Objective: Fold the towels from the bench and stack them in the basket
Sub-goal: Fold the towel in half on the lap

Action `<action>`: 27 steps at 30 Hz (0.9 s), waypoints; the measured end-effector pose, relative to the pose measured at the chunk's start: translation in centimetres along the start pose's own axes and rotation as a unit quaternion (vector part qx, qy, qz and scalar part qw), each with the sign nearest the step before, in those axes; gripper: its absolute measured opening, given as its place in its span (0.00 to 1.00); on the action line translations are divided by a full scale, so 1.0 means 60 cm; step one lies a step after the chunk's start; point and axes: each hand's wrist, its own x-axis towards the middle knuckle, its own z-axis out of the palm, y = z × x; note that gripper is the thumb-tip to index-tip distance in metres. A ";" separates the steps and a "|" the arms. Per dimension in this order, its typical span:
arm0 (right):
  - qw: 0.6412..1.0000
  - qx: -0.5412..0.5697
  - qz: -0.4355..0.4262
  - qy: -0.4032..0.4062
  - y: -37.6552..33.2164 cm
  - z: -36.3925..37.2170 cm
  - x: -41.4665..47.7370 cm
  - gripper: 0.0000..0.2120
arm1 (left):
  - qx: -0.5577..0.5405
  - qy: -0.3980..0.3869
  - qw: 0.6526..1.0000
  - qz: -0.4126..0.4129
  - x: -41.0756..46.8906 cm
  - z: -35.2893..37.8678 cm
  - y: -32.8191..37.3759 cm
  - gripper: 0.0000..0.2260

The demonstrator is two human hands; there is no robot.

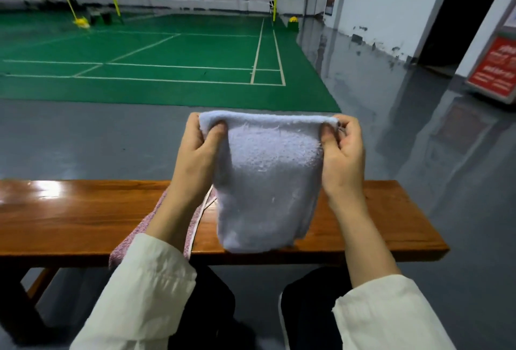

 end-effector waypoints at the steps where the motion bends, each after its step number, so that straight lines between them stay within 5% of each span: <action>1: 1.000 0.015 -0.002 0.006 -0.012 -0.004 0.006 0.07 | 0.002 -0.009 1.000 0.010 0.004 -0.001 0.009 0.05; 5: 0.999 0.022 0.017 -0.019 -0.033 -0.015 0.031 0.06 | 0.024 -0.010 0.999 0.028 0.025 -0.007 0.028 0.05; 11: 0.993 -0.041 0.110 -0.034 0.016 0.027 0.050 0.07 | 0.004 0.017 0.998 -0.052 0.038 0.000 -0.019 0.09; 20: 0.998 0.012 0.020 0.051 -0.044 0.032 0.071 0.05 | 0.002 0.027 0.998 0.064 0.063 0.000 0.055 0.10; 27: 0.989 -0.022 0.149 0.013 0.128 0.013 -0.095 0.11 | 0.053 -0.030 0.996 -0.059 -0.091 -0.029 -0.124 0.08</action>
